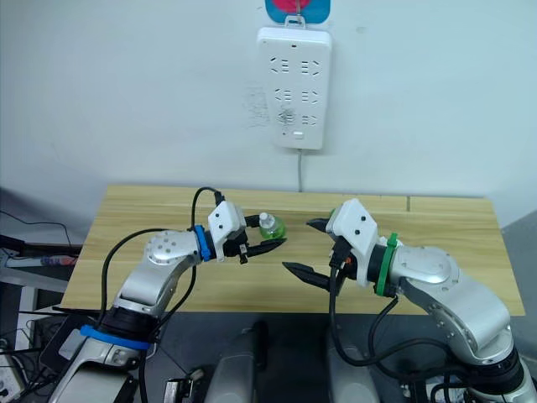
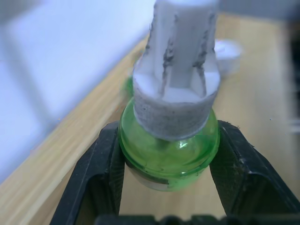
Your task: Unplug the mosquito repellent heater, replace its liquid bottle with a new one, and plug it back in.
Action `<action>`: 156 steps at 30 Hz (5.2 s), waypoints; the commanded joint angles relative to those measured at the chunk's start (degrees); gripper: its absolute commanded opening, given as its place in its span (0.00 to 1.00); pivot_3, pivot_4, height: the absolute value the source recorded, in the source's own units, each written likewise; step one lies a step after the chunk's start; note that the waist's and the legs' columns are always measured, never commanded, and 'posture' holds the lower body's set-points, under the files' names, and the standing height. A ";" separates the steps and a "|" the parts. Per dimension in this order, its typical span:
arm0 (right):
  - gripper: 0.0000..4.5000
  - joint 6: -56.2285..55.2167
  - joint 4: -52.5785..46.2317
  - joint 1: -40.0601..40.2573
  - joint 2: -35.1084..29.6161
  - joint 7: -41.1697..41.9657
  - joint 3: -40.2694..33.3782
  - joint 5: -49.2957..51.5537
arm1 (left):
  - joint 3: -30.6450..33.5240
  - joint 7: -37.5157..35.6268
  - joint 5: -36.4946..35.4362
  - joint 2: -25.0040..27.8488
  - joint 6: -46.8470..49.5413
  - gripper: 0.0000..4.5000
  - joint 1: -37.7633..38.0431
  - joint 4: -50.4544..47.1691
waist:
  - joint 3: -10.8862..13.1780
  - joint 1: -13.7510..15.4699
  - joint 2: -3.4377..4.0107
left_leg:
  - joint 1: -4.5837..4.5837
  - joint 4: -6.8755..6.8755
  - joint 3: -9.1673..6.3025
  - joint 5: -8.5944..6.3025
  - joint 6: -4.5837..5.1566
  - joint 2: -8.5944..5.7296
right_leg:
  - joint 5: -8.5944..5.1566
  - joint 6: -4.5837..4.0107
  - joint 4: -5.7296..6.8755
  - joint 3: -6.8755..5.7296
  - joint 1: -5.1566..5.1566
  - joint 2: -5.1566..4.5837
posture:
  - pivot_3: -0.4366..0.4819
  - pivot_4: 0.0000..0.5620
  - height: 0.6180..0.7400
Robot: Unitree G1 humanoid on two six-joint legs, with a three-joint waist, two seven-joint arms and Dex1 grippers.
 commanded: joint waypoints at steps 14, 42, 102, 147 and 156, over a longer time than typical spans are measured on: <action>1.00 -7.08 5.42 -3.84 5.39 -5.36 5.70 -7.43 | -3.68 -8.15 -1.16 -2.53 2.31 0.49 -10.89 -1.01 | -2.17 -2.08 -0.08 | -0.33 0.21 -0.20 0.02 0.02 -0.06 | 0.02 -0.02 0.08 -0.15 -0.15 0.00 | 0.35 0.37 1.00; 0.24 -12.80 9.39 -4.94 7.09 -1.67 4.95 -10.18 | 0.87 -9.98 -7.40 -2.58 4.12 1.00 -5.70 -0.74 | -4.99 -2.27 -0.07 | -0.25 0.33 -0.23 0.06 0.08 -0.06 | 0.25 -0.36 0.20 -0.18 -0.01 0.01 | 0.38 0.31 1.00; 0.33 -7.66 -3.69 4.40 11.14 -13.84 4.91 -11.89 | -1.14 1.30 -4.90 -6.78 5.66 0.50 1.06 -13.06 | -6.12 -1.97 -0.07 | 0.29 0.47 -0.12 0.08 0.12 -0.12 | 0.06 -0.12 0.92 0.03 0.17 0.03 | 0.38 0.37 1.00; 1.00 -4.16 6.96 -4.69 -6.83 5.08 -5.07 1.22 | -1.48 -10.62 -8.70 -1.25 -1.47 0.50 2.66 -11.13 | -6.25 -2.35 -0.06 | 0.28 0.48 -0.15 0.07 0.13 -0.17 | 0.03 -0.16 0.93 -0.03 0.18 0.00 | 0.37 0.33 1.00; 1.00 1.71 1.11 -6.03 -8.79 4.69 -5.45 12.60 | -1.50 -10.19 -8.49 -1.59 -1.23 0.50 2.11 -10.37 | -6.28 -2.72 -0.07 | 0.30 0.44 -0.14 0.07 0.13 -0.07 | 0.03 -0.16 0.93 -0.02 0.17 0.08 | 0.36 0.34 1.00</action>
